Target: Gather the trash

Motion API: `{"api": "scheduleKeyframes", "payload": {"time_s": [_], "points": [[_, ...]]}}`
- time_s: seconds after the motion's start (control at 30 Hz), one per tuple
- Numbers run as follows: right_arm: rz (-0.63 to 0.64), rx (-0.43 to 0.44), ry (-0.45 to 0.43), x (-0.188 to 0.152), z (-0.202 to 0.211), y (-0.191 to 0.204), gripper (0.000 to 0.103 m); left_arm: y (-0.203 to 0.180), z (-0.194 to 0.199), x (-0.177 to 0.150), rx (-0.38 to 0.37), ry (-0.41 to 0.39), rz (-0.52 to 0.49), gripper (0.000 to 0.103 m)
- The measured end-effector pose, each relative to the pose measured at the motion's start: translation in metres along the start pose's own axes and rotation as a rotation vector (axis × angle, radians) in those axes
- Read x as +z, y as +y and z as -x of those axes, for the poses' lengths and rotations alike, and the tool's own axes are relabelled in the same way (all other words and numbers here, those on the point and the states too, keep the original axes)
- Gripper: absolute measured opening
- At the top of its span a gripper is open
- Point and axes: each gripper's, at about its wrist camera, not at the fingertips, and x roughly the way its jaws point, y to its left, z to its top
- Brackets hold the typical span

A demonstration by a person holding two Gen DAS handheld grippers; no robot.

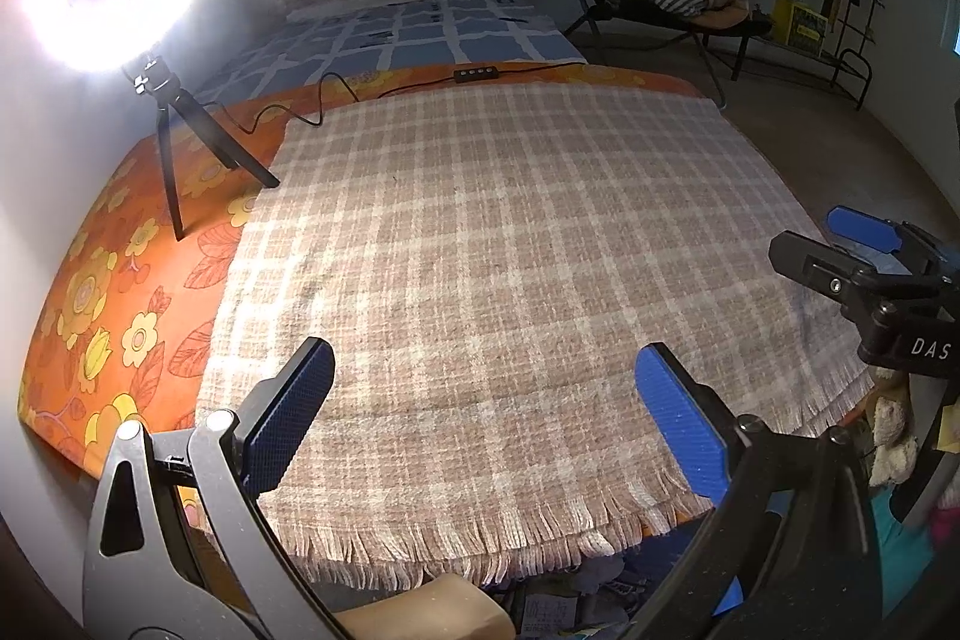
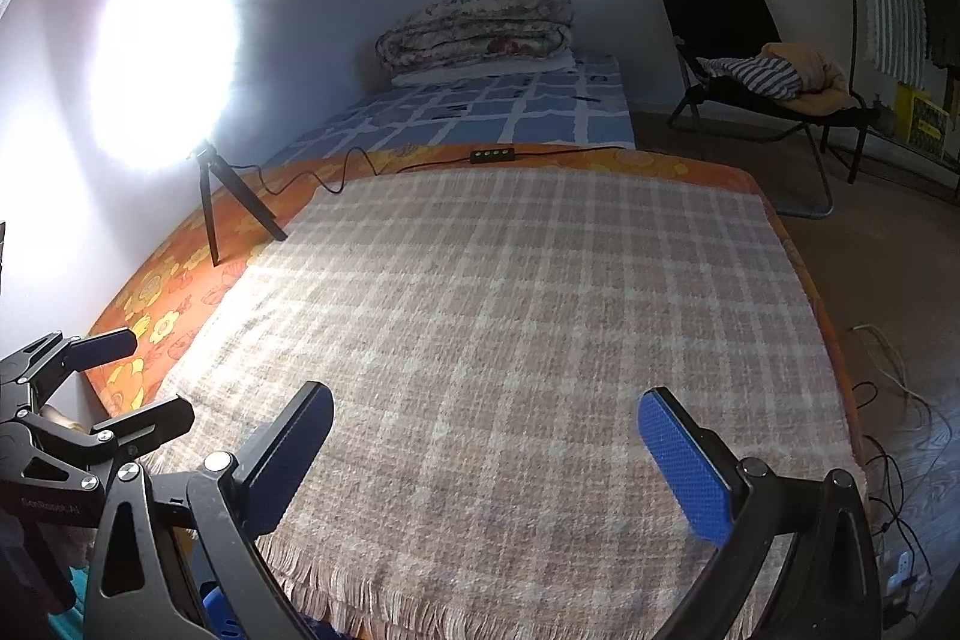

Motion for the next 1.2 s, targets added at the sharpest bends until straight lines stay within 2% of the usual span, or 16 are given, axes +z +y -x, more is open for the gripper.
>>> {"api": "scheduleKeyframes", "payload": {"time_s": [1.2], "points": [[0.023,0.003,0.013,-0.0036,-0.002,0.0034,0.103,0.0051,-0.0076,-0.0003,0.003,0.005,-0.004,0.102]]}}
